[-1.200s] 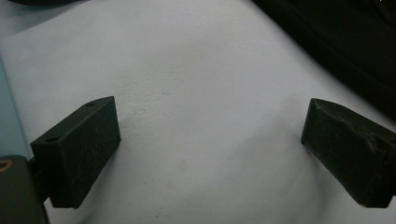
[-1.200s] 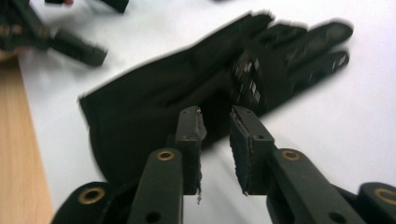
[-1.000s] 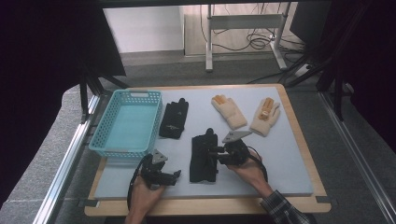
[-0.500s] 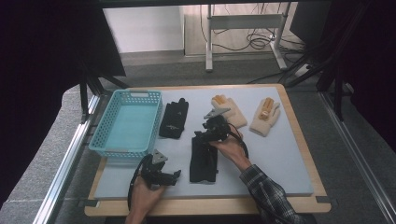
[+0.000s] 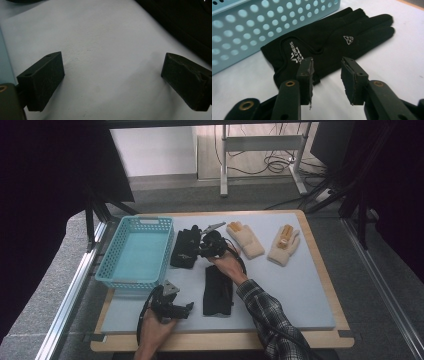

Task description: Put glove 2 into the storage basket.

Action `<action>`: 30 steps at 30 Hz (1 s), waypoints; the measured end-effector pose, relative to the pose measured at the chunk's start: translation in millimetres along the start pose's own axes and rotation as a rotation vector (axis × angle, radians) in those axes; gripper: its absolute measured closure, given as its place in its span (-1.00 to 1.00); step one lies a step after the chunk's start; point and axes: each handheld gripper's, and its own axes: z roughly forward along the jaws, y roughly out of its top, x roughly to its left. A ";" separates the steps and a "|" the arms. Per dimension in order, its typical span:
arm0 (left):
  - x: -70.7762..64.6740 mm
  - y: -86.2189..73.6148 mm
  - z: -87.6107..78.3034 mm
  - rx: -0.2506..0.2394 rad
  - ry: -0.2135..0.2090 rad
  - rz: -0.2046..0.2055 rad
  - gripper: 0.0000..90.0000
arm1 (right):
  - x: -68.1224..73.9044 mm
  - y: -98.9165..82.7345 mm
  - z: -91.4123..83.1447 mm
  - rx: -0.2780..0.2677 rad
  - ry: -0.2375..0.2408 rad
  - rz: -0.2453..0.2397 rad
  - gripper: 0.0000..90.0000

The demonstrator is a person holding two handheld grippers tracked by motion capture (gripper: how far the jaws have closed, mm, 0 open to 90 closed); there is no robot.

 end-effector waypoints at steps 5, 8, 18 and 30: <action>0.0 0.0 0.0 0.000 0.000 0.000 -0.89 | -1.2 8.7 18.8 0.002 -0.002 0.004 0.24; 0.0 0.0 -0.1 0.000 0.000 0.000 -0.89 | -3.1 12.7 31.9 0.015 -0.007 0.011 0.08; 0.0 0.0 -0.1 0.000 0.000 0.000 -0.89 | -4.6 14.3 61.5 0.051 -0.070 -0.014 -0.07; -0.2 0.1 -0.1 0.002 0.001 0.000 -0.89 | -0.1 15.3 61.8 0.067 -0.013 0.027 0.89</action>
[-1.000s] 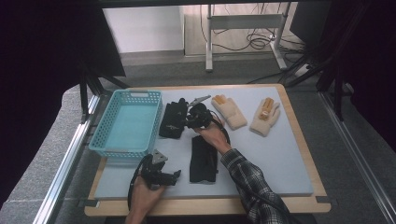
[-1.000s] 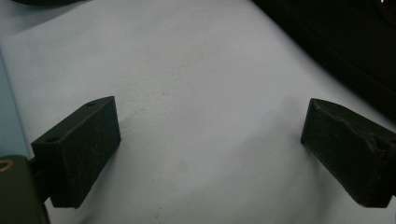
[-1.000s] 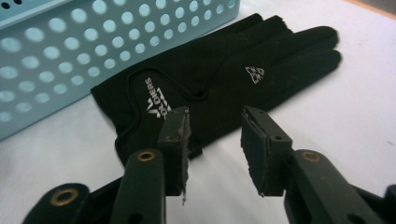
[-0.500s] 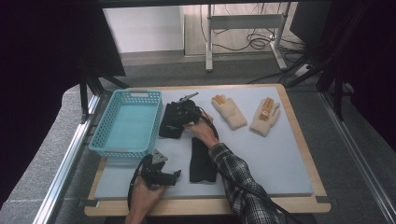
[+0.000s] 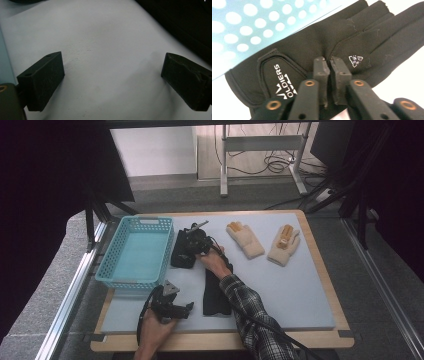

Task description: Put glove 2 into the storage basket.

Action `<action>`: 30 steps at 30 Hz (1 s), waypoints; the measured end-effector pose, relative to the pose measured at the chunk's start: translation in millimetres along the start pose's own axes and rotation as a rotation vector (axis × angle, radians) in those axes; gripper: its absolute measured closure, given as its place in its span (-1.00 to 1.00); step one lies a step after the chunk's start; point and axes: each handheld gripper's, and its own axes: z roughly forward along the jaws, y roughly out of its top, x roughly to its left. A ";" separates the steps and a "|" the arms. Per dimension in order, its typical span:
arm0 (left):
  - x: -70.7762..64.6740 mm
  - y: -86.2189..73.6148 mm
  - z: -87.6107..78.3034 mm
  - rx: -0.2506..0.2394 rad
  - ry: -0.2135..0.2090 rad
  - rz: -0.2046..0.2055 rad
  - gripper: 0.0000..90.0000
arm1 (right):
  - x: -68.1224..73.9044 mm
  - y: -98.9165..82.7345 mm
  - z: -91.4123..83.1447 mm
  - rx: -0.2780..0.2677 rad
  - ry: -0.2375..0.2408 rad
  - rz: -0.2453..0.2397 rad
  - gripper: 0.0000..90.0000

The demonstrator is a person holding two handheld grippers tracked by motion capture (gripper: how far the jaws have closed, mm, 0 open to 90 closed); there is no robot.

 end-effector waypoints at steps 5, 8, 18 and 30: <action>0.0 -0.1 0.1 -0.002 0.000 -0.001 -0.89 | -2.0 2.7 -3.0 0.017 0.012 0.011 0.94; 0.0 -0.1 0.1 -0.002 0.000 -0.001 -0.89 | -3.7 5.3 -9.1 0.009 0.025 0.025 0.95; -0.1 -0.1 0.1 -0.002 0.001 0.000 -0.89 | 3.2 11.4 -37.7 -0.034 0.052 0.016 0.96; -0.1 -0.2 0.1 -0.002 0.001 -0.001 -0.89 | 7.9 11.2 -67.0 -0.066 0.046 -0.008 0.97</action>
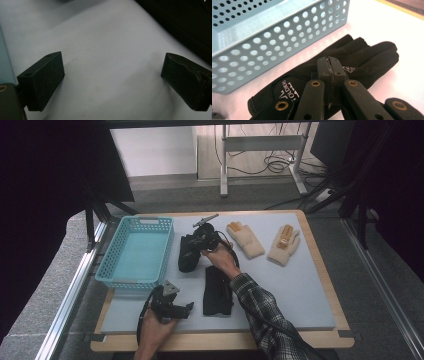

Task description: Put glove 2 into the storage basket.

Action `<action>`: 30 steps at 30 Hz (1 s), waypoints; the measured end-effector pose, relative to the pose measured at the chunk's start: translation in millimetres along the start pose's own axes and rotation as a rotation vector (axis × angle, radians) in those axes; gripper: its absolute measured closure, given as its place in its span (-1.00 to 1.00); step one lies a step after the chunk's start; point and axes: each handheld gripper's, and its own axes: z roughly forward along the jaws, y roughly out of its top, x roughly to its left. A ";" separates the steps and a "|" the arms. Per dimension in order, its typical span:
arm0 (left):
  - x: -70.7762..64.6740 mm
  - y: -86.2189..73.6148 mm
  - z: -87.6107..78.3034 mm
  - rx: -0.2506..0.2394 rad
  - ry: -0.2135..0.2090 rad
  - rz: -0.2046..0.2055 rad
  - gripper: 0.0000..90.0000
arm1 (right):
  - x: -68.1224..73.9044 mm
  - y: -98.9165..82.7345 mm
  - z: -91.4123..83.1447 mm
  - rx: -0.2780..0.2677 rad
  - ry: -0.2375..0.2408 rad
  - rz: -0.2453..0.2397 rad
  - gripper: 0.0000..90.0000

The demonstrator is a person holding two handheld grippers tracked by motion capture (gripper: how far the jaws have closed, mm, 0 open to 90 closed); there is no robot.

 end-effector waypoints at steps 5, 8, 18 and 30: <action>0.1 0.0 -0.1 0.002 0.001 0.002 -0.89 | 3.1 0.7 -18.4 -0.026 0.001 -0.001 0.97; 0.0 0.0 0.0 0.001 0.000 0.000 -0.89 | 5.4 -1.0 -29.7 -0.038 0.001 -0.002 0.97; 0.2 0.1 -0.1 0.003 0.002 0.002 -0.89 | 12.2 -18.1 -74.7 -0.076 -0.002 0.003 0.97; 0.0 0.1 0.0 0.000 0.003 0.001 -0.89 | 34.5 -58.6 -130.0 -0.108 -0.018 -0.003 0.97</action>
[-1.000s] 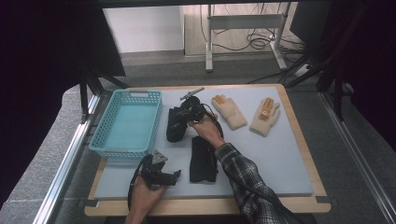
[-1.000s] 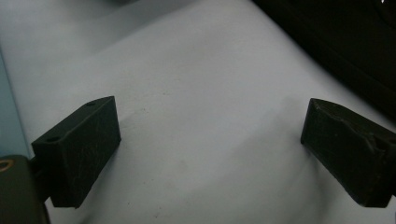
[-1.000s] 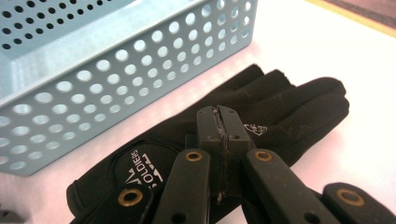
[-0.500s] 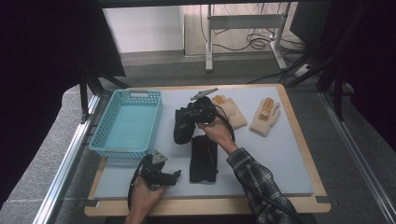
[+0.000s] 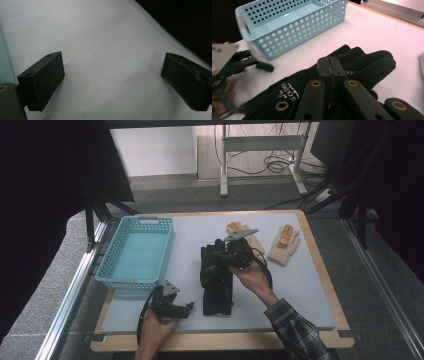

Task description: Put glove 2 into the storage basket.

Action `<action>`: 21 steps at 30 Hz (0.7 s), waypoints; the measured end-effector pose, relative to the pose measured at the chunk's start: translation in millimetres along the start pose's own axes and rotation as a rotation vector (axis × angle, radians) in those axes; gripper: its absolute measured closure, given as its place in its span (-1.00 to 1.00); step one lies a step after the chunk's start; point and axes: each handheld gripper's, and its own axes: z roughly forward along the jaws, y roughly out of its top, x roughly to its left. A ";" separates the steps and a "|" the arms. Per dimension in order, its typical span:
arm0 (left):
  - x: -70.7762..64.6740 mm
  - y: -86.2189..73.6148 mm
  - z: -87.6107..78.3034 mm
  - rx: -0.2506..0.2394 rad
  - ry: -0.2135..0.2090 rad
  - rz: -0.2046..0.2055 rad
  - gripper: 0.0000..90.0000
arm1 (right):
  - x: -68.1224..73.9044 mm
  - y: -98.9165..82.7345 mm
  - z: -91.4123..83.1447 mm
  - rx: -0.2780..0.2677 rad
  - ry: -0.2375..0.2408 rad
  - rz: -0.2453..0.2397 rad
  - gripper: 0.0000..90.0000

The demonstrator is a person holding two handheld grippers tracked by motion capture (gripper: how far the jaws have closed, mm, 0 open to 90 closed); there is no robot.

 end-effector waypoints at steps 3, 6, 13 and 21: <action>-0.3 0.0 0.3 -0.004 0.001 -0.005 -0.89 | 7.7 -8.8 -11.2 -0.002 -0.003 -0.001 0.97; -0.4 -0.1 0.3 -0.004 0.002 -0.006 -0.89 | 16.8 -17.2 -19.0 0.000 -0.007 0.001 0.97; -0.4 0.0 0.3 -0.004 0.003 -0.005 -0.88 | 30.2 -40.3 -11.2 0.007 -0.051 0.013 0.97; -0.5 -0.1 0.3 -0.005 0.003 -0.006 -0.88 | 31.6 -73.4 10.8 0.062 -0.066 0.037 0.95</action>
